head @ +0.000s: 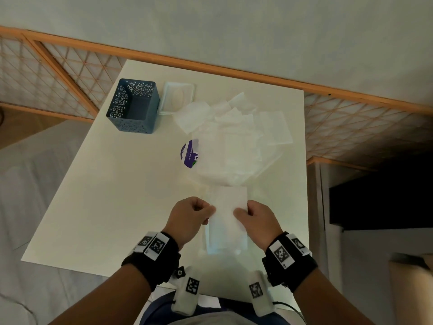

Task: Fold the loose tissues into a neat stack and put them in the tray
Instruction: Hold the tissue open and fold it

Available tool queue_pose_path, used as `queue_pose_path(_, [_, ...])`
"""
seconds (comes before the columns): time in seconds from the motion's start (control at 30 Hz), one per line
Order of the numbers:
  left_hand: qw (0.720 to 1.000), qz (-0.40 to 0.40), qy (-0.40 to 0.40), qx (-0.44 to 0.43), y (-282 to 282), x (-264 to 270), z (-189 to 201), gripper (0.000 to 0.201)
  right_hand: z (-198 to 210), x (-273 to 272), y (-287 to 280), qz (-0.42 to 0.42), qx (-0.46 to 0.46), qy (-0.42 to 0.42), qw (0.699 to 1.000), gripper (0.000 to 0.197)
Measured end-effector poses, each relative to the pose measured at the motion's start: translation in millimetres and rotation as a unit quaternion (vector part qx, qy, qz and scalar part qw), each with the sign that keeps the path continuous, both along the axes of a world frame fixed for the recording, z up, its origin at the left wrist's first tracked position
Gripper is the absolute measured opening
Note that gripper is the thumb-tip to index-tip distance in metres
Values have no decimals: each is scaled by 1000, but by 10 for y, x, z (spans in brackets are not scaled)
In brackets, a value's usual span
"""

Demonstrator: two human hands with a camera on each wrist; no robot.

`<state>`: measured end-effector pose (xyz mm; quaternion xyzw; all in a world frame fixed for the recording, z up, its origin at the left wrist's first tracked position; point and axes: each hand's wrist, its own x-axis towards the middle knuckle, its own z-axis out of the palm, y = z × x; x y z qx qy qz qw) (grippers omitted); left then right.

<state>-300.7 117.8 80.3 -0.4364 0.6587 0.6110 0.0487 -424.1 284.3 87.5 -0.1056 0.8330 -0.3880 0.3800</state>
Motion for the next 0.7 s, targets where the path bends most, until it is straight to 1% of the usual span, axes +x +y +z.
queue_pose_path(0.1, [999,-6,-25,-26,42,18,-93,19,-148,23,40,20,52,17,998,34])
queue_pose_path(0.17, [998,-7,-43,-45,62,25,-155,18,-208,27,75,19,70,20,997,18])
queue_pose_path(0.2, [997,-10,-51,-56,66,29,-184,17,-211,7,89,18,84,30,996,15])
queue_pose_path(0.27, [995,-15,-63,-70,75,31,-227,16,-210,-98,113,18,105,72,992,20])
queue_pose_path(0.37, [994,-13,-71,-77,102,26,-265,17,-172,-379,60,38,106,154,982,26])
queue_pose_path(0.43, [994,-8,-75,-84,114,18,-268,16,-165,-598,-62,72,104,194,973,26])
queue_pose_path(0.5, [993,-4,-76,-92,113,6,-266,16,-185,-806,-242,126,111,224,960,27])
queue_pose_path(0.6, [992,-3,-79,-99,104,-4,-262,18,-240,-1042,-524,225,153,253,929,33])
queue_pose_path(0.7, [990,-4,-87,-108,102,-22,-234,21,-361,-1197,-751,296,194,276,894,43])
